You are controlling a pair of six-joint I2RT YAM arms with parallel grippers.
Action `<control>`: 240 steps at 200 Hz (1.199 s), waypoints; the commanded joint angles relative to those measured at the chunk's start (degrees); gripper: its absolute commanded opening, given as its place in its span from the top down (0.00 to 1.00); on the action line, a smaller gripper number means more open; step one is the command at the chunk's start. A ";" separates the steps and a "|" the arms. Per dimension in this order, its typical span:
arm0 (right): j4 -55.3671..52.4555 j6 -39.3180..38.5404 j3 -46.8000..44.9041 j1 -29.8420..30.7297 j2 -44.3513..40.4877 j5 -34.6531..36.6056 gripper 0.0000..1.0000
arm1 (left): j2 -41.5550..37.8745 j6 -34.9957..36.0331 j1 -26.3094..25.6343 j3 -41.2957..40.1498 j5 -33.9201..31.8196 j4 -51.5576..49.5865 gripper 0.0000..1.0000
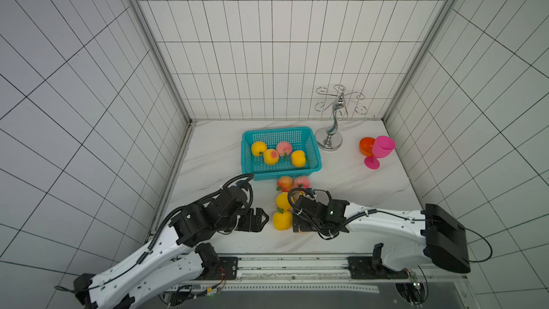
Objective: Put the peaches into the basket
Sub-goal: Pick up the peach from the center of the board.
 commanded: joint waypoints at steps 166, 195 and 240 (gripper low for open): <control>6.17 -3.19 -6.70 -2.18 -1.87 0.61 0.23 | 2.23 -1.24 0.25 -2.44 -0.05 3.06 0.07; 5.06 -3.29 -6.35 -2.65 -1.96 0.49 0.30 | 2.45 -1.00 0.27 -2.46 -0.33 3.96 0.07; -0.08 -3.82 -3.34 -2.19 -2.60 0.67 0.31 | 3.32 0.02 0.36 -2.37 -0.24 4.70 0.07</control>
